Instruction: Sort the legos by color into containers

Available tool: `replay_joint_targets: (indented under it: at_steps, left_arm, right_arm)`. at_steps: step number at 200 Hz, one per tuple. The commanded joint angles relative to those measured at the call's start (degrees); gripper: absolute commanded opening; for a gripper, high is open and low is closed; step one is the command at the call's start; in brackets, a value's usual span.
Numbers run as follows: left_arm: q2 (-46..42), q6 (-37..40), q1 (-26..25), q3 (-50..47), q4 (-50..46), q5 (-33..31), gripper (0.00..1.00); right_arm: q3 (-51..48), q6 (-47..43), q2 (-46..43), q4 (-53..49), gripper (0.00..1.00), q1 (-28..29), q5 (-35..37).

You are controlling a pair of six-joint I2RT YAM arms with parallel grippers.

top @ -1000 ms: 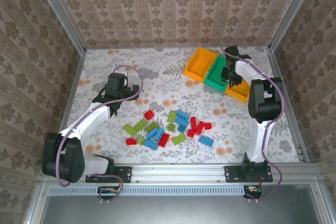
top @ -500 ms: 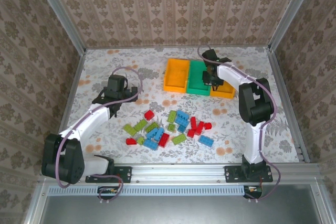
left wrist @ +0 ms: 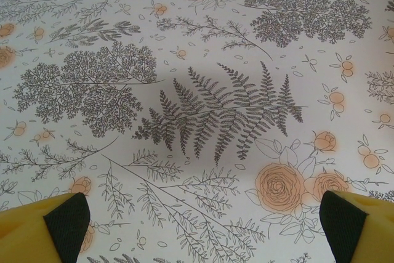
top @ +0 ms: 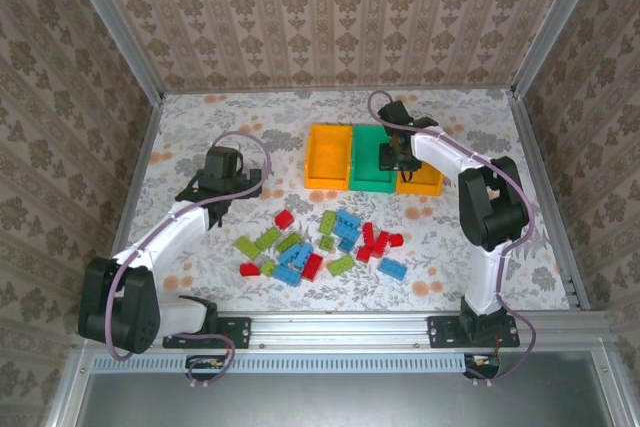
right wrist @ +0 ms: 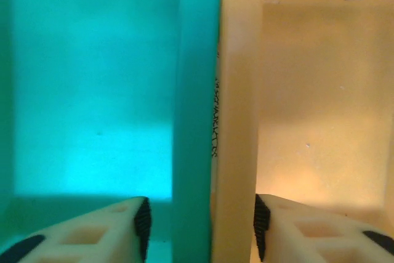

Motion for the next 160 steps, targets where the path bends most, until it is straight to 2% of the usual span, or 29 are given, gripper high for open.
replay_joint_targets:
  at_steps: [1,11,29,58,93,160]
  left_arm:
    - [-0.86,-1.04,-0.05,-0.39,1.08,0.7,1.0]
    - [-0.75,-0.91,-0.03,-0.35,1.15,0.79,1.0]
    - [-0.52,-0.93,-0.06,-0.3,1.33,0.62,1.0]
    - [-0.12,-1.19,-0.06,-0.4,2.0,0.87,1.0]
    - [0.55,-1.73,-0.14,-0.29,2.57,1.54,1.0]
    - [0.68,-2.04,-0.16,-0.39,2.48,1.79,1.0]
  right_arm:
    - [-1.11,-3.58,-5.82,0.04,0.66,1.96,-0.75]
    - [-2.07,-4.91,-7.49,0.42,0.76,3.26,-0.3]
    - [-4.21,-7.07,-10.84,0.86,0.78,6.09,-0.47]
    - [-10.4,-14.27,-14.65,2.82,0.79,12.59,-3.4]
    - [-15.51,-18.56,-13.56,2.77,0.76,17.72,-9.16]
    - [-15.27,-19.83,-8.27,4.93,0.73,20.43,-11.74]
